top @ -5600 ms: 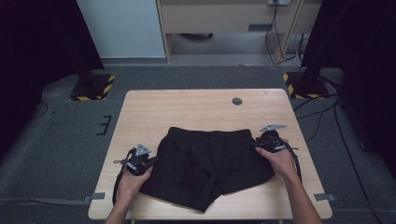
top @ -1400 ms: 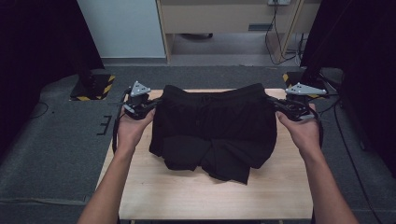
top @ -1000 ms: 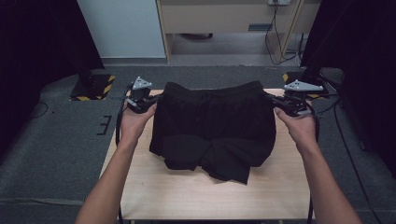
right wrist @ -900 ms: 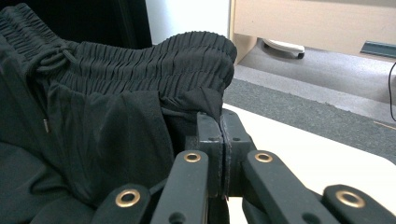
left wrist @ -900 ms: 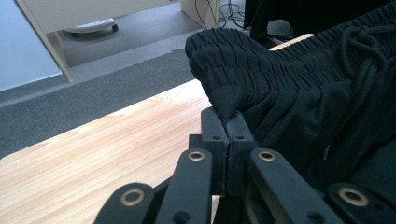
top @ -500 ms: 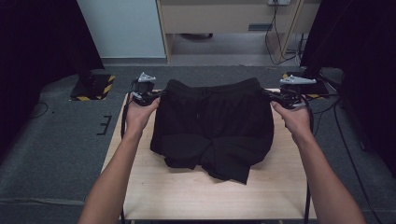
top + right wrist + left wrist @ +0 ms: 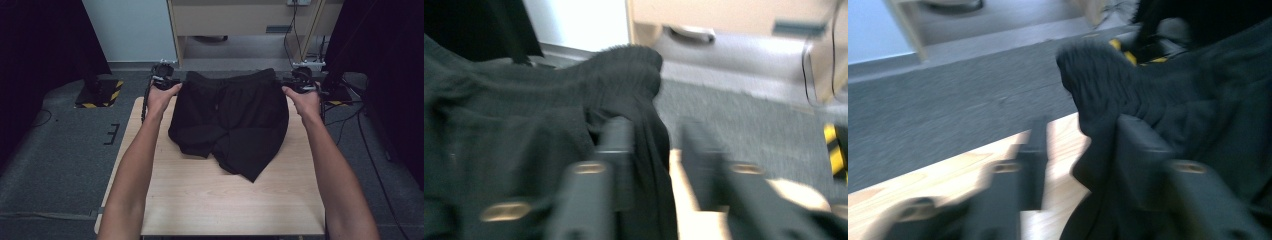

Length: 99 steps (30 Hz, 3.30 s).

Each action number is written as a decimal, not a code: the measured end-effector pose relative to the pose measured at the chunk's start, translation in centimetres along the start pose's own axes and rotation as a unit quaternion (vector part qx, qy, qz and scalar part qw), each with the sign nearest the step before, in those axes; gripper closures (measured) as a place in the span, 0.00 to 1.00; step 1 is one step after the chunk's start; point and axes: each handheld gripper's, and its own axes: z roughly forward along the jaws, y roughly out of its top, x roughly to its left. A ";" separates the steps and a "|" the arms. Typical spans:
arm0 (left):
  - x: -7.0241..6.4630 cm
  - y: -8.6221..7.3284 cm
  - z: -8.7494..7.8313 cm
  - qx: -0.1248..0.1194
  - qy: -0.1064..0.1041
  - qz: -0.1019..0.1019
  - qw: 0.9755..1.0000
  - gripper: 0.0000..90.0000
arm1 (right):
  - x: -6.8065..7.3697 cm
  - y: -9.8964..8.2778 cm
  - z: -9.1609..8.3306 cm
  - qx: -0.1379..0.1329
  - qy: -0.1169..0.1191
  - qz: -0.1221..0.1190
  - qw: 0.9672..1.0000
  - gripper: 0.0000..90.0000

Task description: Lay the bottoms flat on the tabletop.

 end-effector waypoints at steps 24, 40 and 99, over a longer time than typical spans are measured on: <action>-8.2 -17.9 -6.2 -0.001 -0.036 0.039 0.999 0.49 | 7.9 -16.8 -6.4 0.051 0.073 -0.012 0.996 0.50; -10.0 -20.9 -3.6 0.022 -0.014 0.083 0.996 0.27 | 11.7 -21.7 -7.0 0.070 0.128 -0.035 0.989 0.46; -7.0 -27.8 -11.2 -0.006 -0.018 0.020 1.000 0.38 | 12.6 -20.5 -9.7 0.077 0.072 -0.057 0.993 0.45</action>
